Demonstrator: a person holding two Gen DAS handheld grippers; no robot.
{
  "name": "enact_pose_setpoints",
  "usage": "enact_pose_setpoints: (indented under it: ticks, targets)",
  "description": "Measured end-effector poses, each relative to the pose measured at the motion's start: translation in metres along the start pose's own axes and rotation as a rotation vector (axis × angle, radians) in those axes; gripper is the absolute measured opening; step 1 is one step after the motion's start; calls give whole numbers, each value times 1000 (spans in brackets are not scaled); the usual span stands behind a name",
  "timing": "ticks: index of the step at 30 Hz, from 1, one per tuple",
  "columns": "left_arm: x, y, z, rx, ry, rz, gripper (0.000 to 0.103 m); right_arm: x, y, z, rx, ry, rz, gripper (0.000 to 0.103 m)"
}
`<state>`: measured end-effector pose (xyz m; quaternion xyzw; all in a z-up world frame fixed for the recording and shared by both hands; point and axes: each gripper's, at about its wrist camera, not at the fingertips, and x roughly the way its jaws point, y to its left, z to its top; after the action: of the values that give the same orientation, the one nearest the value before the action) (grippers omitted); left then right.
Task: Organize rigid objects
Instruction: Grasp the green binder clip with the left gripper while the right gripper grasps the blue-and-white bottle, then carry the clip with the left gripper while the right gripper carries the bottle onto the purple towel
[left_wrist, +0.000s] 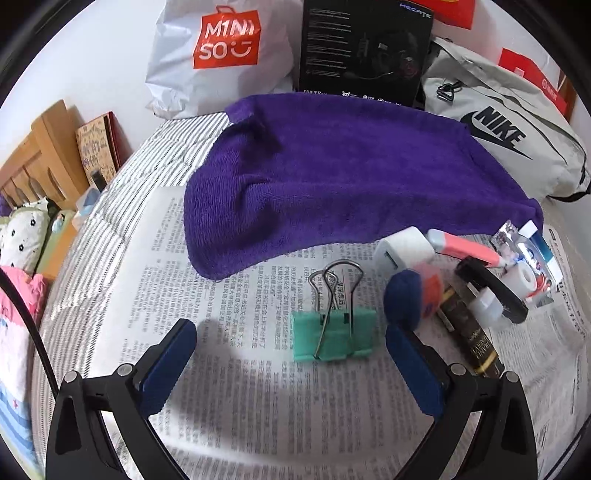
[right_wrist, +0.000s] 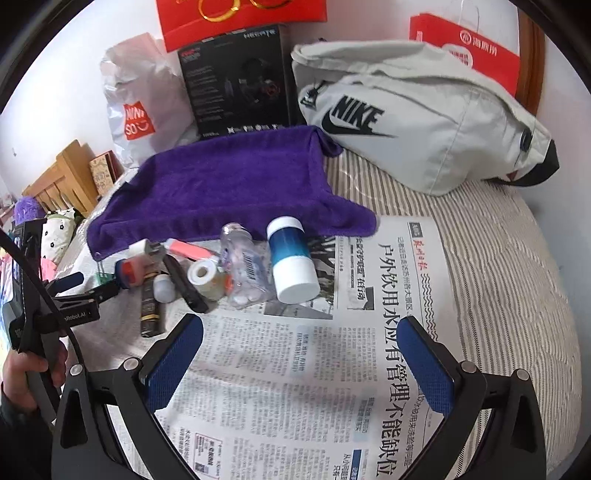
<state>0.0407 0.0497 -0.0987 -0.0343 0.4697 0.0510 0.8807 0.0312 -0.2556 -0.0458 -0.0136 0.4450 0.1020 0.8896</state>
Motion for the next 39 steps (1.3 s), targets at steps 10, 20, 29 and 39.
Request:
enact_pose_setpoints:
  ticks: [10,20,29,39]
  targets:
    - [-1,-3,-2,36,-37,-5,78,26,-8,13,2,34,-7,103]
    - [-7,-5,-4,86,-56,-59,40,61,-3,45,-41,41,16,98]
    - [-7,0,-2,70,-38,-96,39,97,3,52,-98,116,46,71]
    - [-4,-8,-1,114,-32,-71,40,104,9,53,-167,134,52,36]
